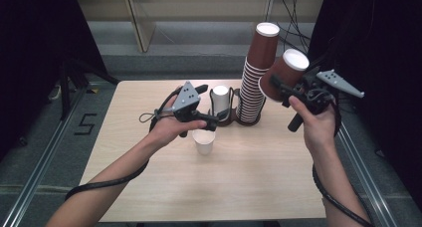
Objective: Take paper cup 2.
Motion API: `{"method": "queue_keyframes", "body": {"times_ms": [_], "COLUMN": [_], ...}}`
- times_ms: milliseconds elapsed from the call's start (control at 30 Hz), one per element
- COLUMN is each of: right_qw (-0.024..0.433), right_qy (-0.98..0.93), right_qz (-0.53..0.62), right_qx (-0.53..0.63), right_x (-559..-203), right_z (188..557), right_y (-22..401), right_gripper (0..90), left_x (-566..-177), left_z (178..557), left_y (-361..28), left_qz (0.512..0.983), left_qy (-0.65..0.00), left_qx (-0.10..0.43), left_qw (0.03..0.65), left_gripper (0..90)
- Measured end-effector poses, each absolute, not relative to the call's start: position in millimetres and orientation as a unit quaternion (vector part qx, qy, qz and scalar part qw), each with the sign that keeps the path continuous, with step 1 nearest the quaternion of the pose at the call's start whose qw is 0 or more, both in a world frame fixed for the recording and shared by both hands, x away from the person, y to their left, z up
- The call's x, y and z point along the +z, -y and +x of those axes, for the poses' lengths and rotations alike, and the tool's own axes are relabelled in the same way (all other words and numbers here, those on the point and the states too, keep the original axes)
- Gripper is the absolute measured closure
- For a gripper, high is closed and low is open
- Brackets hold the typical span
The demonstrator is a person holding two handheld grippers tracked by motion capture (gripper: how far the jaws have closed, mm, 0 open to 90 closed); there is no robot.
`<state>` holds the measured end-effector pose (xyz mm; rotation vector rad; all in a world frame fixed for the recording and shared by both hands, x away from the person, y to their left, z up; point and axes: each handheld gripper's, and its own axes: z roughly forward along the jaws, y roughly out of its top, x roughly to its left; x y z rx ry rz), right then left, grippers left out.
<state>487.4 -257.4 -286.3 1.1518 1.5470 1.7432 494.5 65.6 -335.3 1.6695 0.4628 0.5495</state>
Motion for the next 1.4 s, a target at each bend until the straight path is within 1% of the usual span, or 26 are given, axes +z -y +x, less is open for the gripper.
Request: {"method": "queue_keyframes", "body": {"times_ms": [400, 533, 767, 1033, 1200, 1233, 1300, 1400], "right_qw": [0.222, 0.207, 0.188, 0.161, 0.162, 0.151, 0.159, 0.15], "right_qy": [-0.607, -0.612, -0.623, -0.626, -0.63, -0.628, -0.631, -0.627], "right_qz": [0.425, 0.427, 0.43, 0.434, 0.431, 0.434, 0.433, 0.438], "right_qx": [0.634, 0.632, 0.626, 0.627, 0.625, 0.627, 0.624, 0.626], "right_x": [-345, -360, -379, -399, -406, -407, -410, -413], "right_z": [471, 466, 459, 452, 450, 450, 450, 448], "right_y": [226, 217, 203, 192, 191, 191, 192, 193], "right_gripper": [17.4, 17.4, 17.3, 17.2, 17.2, 17.2, 17.2, 17.2], "left_x": [-377, -388, -401, -420, -430, -431, -433, -433], "left_z": [465, 457, 444, 431, 427, 426, 425, 424], "left_y": [-93, -102, -109, -109, -108, -107, -107, -106], "left_qz": [0.741, 0.735, 0.736, 0.75, 0.755, 0.755, 0.755, 0.753], "left_qy": [-0.2, -0.212, -0.212, -0.201, -0.199, -0.199, -0.199, -0.2], "left_qx": [0.245, 0.242, 0.246, 0.241, 0.239, 0.237, 0.236, 0.238], "left_qw": [0.593, 0.597, 0.594, 0.583, 0.578, 0.578, 0.579, 0.58], "left_gripper": [1.7, 1.4, 1.2, 0.8, 0.9, 0.9, 0.9, 0.9]}}
